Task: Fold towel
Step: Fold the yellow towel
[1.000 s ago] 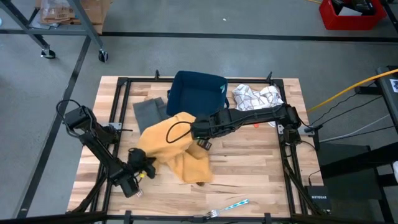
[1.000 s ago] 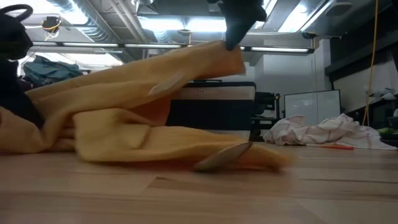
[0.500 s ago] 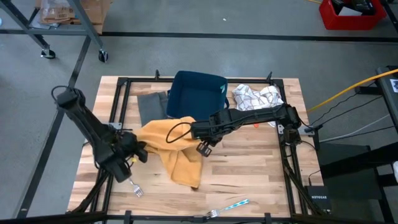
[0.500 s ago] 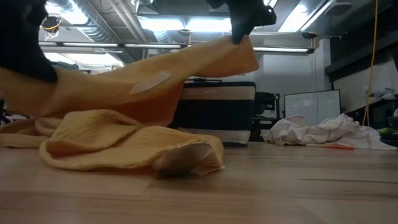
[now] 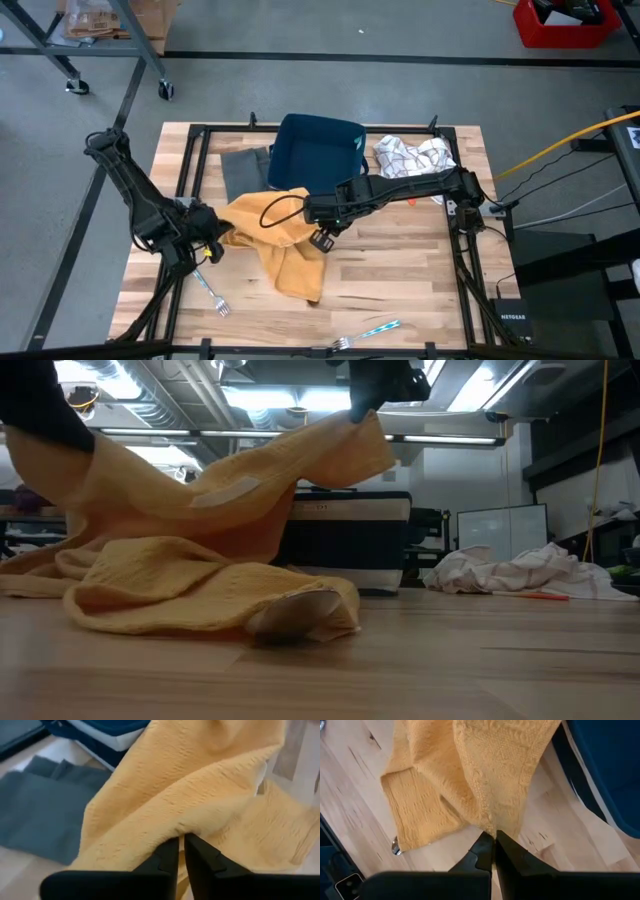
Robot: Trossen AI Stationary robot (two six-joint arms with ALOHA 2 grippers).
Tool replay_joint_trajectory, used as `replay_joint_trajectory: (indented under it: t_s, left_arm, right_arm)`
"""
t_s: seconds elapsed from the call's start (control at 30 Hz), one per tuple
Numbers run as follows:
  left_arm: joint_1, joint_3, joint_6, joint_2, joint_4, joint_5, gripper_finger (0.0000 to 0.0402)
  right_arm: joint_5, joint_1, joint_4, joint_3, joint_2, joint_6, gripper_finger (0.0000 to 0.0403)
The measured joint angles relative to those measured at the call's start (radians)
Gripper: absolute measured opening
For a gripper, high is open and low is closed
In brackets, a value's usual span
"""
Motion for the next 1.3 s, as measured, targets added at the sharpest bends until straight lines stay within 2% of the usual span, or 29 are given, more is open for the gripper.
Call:
replay_joint_trajectory:
  t_s: [0.27,0.4,0.63,0.73,0.83,0.97,1.17,1.23,1.3]
  left_arm:
    - [0.002,0.0,0.091,0.002,0.001,0.001,0.0119]
    - [0.002,0.0,0.219,0.002,-0.005,0.0,0.0154]
    - [0.035,0.0,0.486,0.002,-0.016,-0.088,0.0159]
    - [0.067,0.0,0.525,0.002,-0.015,-0.14,0.0151]
    - [0.091,0.0,0.507,0.002,0.02,-0.144,0.0145]
    - [0.094,0.0,0.45,0.002,0.173,-0.067,0.014]
    - [0.067,0.0,0.467,0.034,0.488,0.22,0.0127]
    - [0.05,0.0,0.475,0.072,0.541,0.287,0.0122]
    - [0.033,0.0,0.463,0.123,0.556,0.309,0.0116]
  right_arm:
    - [0.0,0.0,-0.002,0.0,0.0,-0.007,0.0012]
    - [0.0,0.0,-0.001,0.0,0.0,-0.008,0.0012]
    - [0.0,0.0,-0.001,0.0,0.0,-0.009,0.0012]
    - [0.0,0.0,-0.001,0.0,0.0,-0.01,0.0012]
    - [0.0,0.0,-0.001,0.0,0.0,-0.011,0.0012]
    - [0.0,0.0,-0.001,0.0,0.0,-0.011,0.0012]
    - [0.0,-0.001,-0.001,0.0,0.0,-0.012,0.0012]
    - [0.0,-0.001,-0.001,0.0,0.0,-0.013,0.0012]
    - [0.0,-0.001,-0.001,0.0,0.0,-0.013,0.0012]
